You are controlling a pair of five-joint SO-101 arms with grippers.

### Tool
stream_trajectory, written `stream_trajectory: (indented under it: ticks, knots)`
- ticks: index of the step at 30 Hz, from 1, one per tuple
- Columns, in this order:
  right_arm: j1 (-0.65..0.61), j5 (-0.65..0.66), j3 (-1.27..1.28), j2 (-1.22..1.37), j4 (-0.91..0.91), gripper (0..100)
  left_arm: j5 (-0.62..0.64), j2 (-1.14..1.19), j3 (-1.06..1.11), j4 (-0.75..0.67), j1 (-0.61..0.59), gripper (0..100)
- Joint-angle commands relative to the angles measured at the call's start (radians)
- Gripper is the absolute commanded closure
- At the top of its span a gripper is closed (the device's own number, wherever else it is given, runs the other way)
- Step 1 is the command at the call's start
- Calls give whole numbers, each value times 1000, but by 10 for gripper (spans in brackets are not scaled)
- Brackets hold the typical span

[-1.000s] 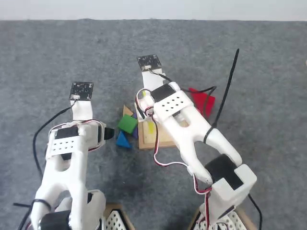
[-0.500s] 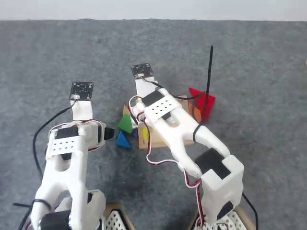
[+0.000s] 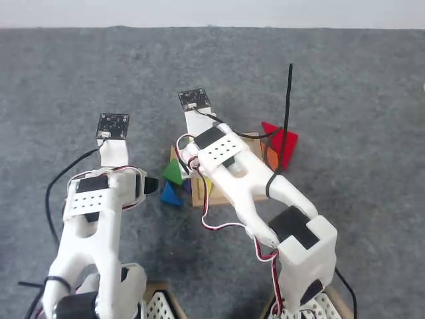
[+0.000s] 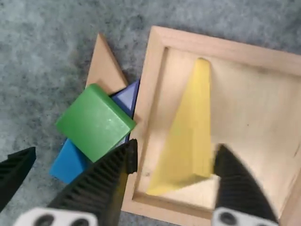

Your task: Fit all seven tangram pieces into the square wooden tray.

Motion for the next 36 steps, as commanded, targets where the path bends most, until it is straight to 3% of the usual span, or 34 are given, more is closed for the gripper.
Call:
stream_trajectory:
  ticks: [1, 8, 15, 36]
  knots:
    - [12, -5, -34, -12, 2, 706, 8, -32, -7, -23, 3, 706]
    - [93, -3, -28, -12, 4, 732, 8, -32, -7, -23, 3, 706]
    - [91, 34, -9, 35, -16, 731, 8, -32, -7, -23, 3, 706]
    - [-45, 37, -222, 170, 38, 731, 8, -32, -7, -23, 3, 706]
